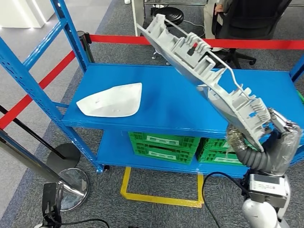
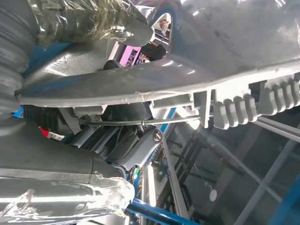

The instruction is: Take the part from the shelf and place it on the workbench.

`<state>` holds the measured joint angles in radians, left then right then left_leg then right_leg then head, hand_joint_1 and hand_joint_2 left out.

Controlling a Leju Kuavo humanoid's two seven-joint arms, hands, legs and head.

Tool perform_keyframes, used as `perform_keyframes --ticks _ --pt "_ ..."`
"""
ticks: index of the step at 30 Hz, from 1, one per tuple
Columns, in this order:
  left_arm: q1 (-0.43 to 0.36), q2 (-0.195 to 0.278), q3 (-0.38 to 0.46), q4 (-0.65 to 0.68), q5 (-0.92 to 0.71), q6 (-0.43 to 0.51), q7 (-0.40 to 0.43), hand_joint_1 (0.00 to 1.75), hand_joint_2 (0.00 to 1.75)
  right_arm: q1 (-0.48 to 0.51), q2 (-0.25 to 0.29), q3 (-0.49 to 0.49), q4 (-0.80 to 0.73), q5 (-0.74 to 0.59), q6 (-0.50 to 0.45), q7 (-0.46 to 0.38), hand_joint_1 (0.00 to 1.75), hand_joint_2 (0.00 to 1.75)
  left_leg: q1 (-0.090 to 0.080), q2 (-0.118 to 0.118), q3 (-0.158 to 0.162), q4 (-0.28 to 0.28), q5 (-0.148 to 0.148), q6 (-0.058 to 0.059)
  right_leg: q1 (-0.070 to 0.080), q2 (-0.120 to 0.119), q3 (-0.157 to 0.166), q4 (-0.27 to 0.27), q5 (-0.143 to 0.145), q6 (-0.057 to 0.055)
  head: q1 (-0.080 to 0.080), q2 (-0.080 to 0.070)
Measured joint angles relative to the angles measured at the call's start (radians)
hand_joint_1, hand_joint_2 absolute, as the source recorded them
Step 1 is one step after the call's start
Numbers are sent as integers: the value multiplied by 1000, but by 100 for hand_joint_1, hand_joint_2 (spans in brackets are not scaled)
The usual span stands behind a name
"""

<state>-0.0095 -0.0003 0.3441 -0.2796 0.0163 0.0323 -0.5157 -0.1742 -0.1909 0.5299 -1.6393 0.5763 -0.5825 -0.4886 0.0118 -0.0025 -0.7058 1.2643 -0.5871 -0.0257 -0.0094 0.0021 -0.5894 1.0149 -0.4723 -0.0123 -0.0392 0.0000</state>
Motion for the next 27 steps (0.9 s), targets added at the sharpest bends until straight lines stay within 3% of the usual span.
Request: perform_keyframes --ticks 1,2,5,7,9,11,12,14,16,17,18,19,21,22,25,27 --pt "0 0 0 0 -2 -1 0 0 175 0 1 4 4 0 0 0 175 175 0 0 -12 23 2 1 1 0 0 0 0 0 0 0" --pt "0 0 -1 0 -4 -2 -1 0 175 -1 2 9 7 1 0 0 175 175 0 0 -7 9 24 3 2 1 1 0 -1 0 0 0" --pt "-1 3 -3 -1 -9 -7 -5 0 175 -6 10 28 16 13 -9 1 175 175 -3 0 72 -164 119 18 6 4 2 2 -2 3 0 0" --pt "-3 6 -8 -2 -11 -11 -8 0 175 -9 17 45 21 31 -29 5 175 175 -7 0 102 -234 132 27 9 5 -3 4 -2 10 1 0" --pt "-4 8 -14 -2 -16 -17 -11 0 175 -10 20 62 28 48 -48 11 175 175 -7 -1 104 -246 129 32 9 4 -7 3 -2 20 1 0" --pt "-3 8 -21 -2 -23 -25 -16 0 175 -12 20 73 35 57 -56 19 175 175 -3 0 108 -255 133 41 8 3 -17 22 -19 30 3 0" --pt "-4 9 -24 -2 -25 -28 -18 0 175 -14 20 78 39 58 -59 22 175 175 0 0 111 -259 135 46 7 3 -35 59 -41 35 6 0" --pt "-5 9 -27 -3 -25 -30 -19 0 175 -14 20 87 46 58 -66 28 175 175 0 0 111 -259 135 51 3 2 -96 185 -101 43 9 0" --pt "-5 9 -27 -3 -24 -30 -18 0 175 -10 20 93 53 55 -70 35 175 175 0 0 112 -259 135 51 0 2 -142 276 -124 48 8 0" --pt "-5 9 -27 -3 -23 -30 -18 0 175 -8 20 95 56 54 -70 37 175 175 0 0 113 -258 134 51 -1 2 -140 268 -107 49 9 0" --pt "-5 8 -27 -3 -22 -29 -17 0 175 -7 20 96 59 52 -70 39 175 175 0 -1 114 -258 133 50 -2 1 -119 222 -75 49 9 0" --pt "-5 8 -27 -3 -21 -26 -15 0 175 -6 20 97 60 50 -72 42 175 175 1 -1 116 -258 132 48 -3 0 -85 152 -39 48 9 0" --pt "-5 7 -27 -3 -18 -13 -5 0 175 -4 21 98 61 41 -79 49 175 175 -3 -2 116 -254 129 39 -2 -2 -22 35 0 42 8 0" --pt "-5 6 -27 -3 -17 -4 0 0 175 -1 21 98 60 36 -85 53 175 175 -5 -2 115 -253 129 35 0 -2 -7 8 3 38 8 0" --pt "-5 4 -27 -3 -17 18 10 0 175 17 22 94 58 23 -97 63 175 175 -4 -2 114 -250 126 19 1 1 -3 0 1 22 7 0" --pt "-7 3 -28 -3 -17 26 12 0 175 28 24 87 52 12 -101 65 175 175 -2 -1 96 -207 92 8 -3 0 -1 -4 4 10 3 0"
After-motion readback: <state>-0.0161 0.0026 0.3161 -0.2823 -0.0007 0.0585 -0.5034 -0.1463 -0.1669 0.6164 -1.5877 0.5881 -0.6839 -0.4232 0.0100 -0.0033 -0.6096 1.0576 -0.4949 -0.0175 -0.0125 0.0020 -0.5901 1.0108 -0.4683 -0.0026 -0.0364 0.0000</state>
